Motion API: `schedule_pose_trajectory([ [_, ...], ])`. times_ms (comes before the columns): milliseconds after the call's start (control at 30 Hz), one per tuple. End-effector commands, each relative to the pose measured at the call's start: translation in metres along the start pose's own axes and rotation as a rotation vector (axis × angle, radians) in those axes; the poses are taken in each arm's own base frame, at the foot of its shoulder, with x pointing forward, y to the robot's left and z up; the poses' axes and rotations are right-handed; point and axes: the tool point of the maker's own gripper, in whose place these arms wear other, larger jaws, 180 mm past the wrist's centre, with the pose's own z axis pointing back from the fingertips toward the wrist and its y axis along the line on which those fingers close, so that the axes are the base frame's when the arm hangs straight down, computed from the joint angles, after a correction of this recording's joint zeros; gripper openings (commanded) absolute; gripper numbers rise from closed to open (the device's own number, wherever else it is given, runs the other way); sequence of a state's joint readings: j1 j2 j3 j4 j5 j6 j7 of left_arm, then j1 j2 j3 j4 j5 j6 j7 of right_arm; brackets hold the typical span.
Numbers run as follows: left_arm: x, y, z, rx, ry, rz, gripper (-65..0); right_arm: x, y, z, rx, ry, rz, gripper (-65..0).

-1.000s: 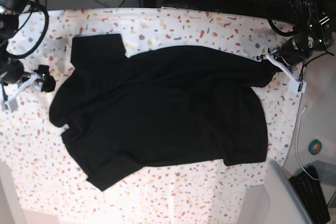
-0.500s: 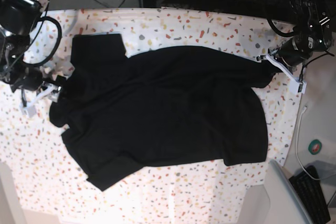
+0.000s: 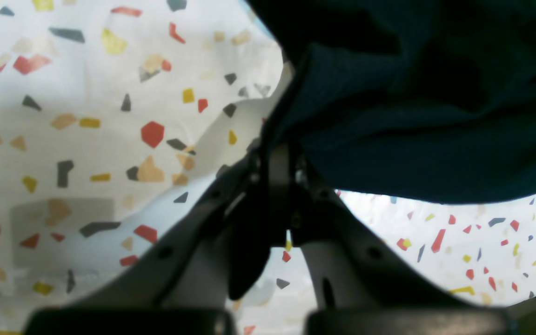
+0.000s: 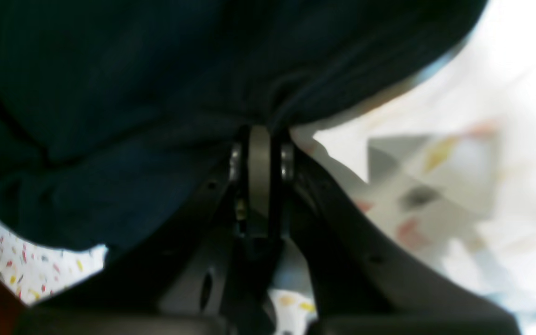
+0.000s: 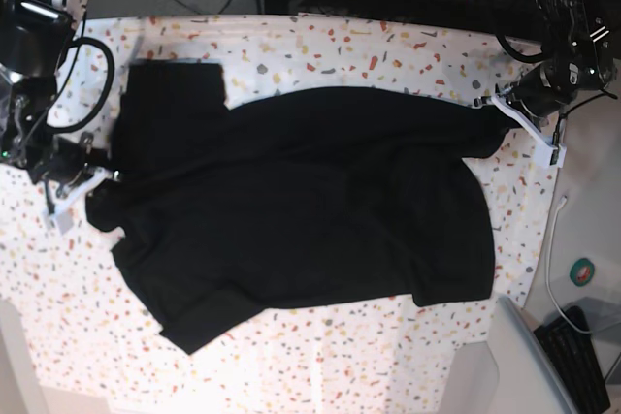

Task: Layout the t-shirt on the table in an organized manner, then fold the t-shirt properly
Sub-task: 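Hold the shirt edges with both grippers and adjust the grips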

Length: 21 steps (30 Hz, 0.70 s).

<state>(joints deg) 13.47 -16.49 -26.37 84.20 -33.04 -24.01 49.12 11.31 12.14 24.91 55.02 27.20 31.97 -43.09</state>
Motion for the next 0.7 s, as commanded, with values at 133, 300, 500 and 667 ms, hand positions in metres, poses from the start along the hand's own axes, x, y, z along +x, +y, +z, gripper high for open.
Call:
schedule_pose_trajectory([
  [133, 0.02, 0.003, 0.005, 0.004, -0.05, -0.019, -65.0, 0.074, -0.009, 0.03, -0.037, -0.107, 0.082, -65.0],
  [300, 0.028, -0.005, 0.008, -0.007, -0.07, -0.046, -65.0, 0.092, -0.018, 0.032, -0.124, -0.085, 0.156, -65.0],
  [500, 0.027, -0.005, 0.007, -0.008, -0.069, -0.045, -65.0, 0.084, -0.02, 0.02, -0.182, -0.027, 0.198, -33.3],
  [667, 0.026, -0.005, 0.008, -0.006, -0.068, -0.044, -65.0, 0.094, -0.042, 0.059, -0.26, -0.158, 0.18, -26.4],
])
